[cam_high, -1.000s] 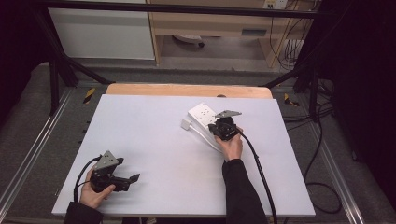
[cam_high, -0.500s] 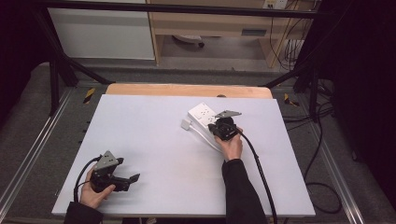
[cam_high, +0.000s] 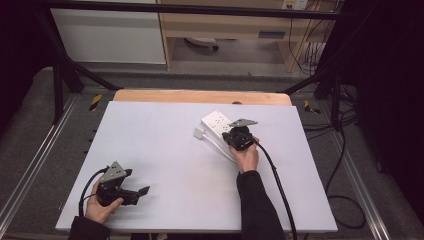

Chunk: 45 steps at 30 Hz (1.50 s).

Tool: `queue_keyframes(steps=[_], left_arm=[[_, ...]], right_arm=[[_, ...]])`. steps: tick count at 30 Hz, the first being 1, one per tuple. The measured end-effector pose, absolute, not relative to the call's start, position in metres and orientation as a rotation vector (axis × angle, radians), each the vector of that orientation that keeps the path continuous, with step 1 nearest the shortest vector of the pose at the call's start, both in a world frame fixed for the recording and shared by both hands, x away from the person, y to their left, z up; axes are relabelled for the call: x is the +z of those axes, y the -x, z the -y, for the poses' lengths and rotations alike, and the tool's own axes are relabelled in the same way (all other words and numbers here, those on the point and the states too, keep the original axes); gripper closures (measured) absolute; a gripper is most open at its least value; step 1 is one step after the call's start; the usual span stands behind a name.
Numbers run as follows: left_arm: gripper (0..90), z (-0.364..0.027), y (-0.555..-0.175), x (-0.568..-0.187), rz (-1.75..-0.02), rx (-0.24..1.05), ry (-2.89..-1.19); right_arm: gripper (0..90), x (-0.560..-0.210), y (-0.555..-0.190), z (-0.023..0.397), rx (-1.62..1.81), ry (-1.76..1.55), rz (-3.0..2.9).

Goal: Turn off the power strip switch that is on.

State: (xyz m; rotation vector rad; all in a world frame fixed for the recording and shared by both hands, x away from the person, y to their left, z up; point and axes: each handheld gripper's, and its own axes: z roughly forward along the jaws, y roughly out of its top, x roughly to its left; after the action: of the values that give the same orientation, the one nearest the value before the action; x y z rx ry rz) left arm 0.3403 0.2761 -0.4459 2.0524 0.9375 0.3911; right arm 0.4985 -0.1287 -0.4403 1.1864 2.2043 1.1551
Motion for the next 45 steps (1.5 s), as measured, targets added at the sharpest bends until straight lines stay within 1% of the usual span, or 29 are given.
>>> queue_keyframes(steps=[7,13,25,32,36,40,45], left_arm=[[6.5,-0.276,-0.340,-0.446,-0.935,0.389,-2.050],[6.5,-0.276,-0.340,-0.446,-0.935,0.391,-2.051],[6.5,-0.275,-0.340,-0.446,-0.939,0.390,-2.053],[6.5,-0.275,-0.340,-0.446,-0.940,0.392,-2.054],[6.5,-0.275,-0.341,-0.446,-0.941,0.392,-2.054],[6.4,-0.275,-0.341,-0.446,-0.942,0.392,-2.053],[6.1,-0.275,-0.341,-0.446,-0.944,0.391,-2.054]], right_arm=[[90.0,-0.436,-0.496,0.130,1.149,-1.204,-2.203],[89.1,-0.421,-0.488,0.134,1.194,-1.171,-2.195],[53.5,-0.410,-0.473,0.141,1.157,-1.177,-2.274],[28.2,-0.402,-0.464,0.147,1.173,-1.177,-2.270],[16.6,-0.395,-0.458,0.149,1.169,-1.182,-2.268],[8.5,-0.390,-0.450,0.152,1.158,-1.187,-2.253],[4.5,-0.387,-0.440,0.159,1.152,-1.197,-2.263]])
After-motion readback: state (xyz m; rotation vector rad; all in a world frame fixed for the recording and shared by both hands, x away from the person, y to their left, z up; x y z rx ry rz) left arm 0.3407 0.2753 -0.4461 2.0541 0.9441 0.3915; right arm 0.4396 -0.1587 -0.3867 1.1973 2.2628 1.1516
